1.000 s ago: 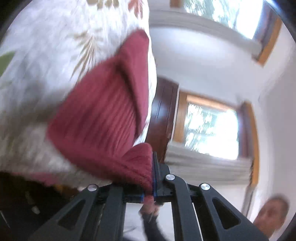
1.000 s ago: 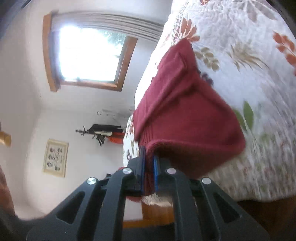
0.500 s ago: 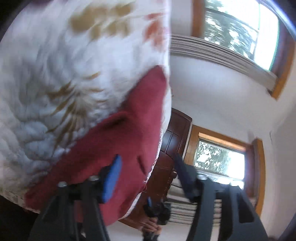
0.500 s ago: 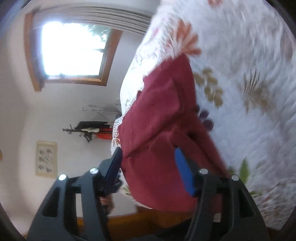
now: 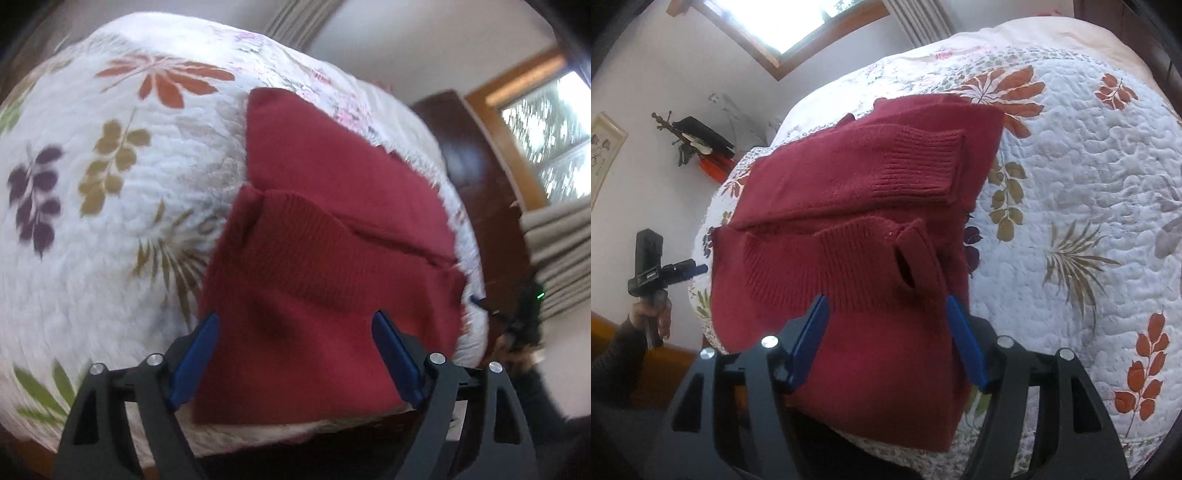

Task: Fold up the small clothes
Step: 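Lay the hem over the collar and open both grippers, then grasp the folded sweater edge with both grippers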

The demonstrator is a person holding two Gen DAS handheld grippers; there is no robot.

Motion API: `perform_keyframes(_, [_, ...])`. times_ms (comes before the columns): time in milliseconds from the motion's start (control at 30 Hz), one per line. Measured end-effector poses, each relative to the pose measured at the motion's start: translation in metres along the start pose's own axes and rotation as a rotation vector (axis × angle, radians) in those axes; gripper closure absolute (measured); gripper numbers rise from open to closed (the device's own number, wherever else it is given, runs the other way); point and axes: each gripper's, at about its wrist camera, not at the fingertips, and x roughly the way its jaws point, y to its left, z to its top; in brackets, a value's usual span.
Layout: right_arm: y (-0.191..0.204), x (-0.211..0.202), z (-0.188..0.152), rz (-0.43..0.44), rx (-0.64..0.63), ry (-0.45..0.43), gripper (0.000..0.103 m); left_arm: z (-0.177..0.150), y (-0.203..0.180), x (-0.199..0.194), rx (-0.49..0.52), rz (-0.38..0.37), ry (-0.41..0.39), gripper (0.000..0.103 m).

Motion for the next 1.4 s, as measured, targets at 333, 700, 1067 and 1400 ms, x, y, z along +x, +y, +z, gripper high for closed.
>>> perform_keyframes(333, [0.011, 0.017, 0.021, -0.102, -0.007, 0.032, 0.032, 0.04, 0.019, 0.023, 0.105, -0.002, 0.075, 0.021])
perform_keyframes(700, [0.013, 0.034, 0.032, -0.16, -0.06, 0.084, 0.038, 0.041, 0.016, 0.028, 0.123, -0.089, 0.081, 0.087])
perform_keyframes(1067, [0.008, 0.045, 0.033, -0.146, -0.077, 0.137, 0.076, 0.039, 0.012, 0.033, 0.113, -0.096, 0.058, 0.096])
perform_keyframes(1400, [0.024, -0.009, 0.027, -0.123, -0.066, 0.022, 0.097, 0.032, 0.01, -0.002, 0.079, -0.116, -0.04, 0.097])
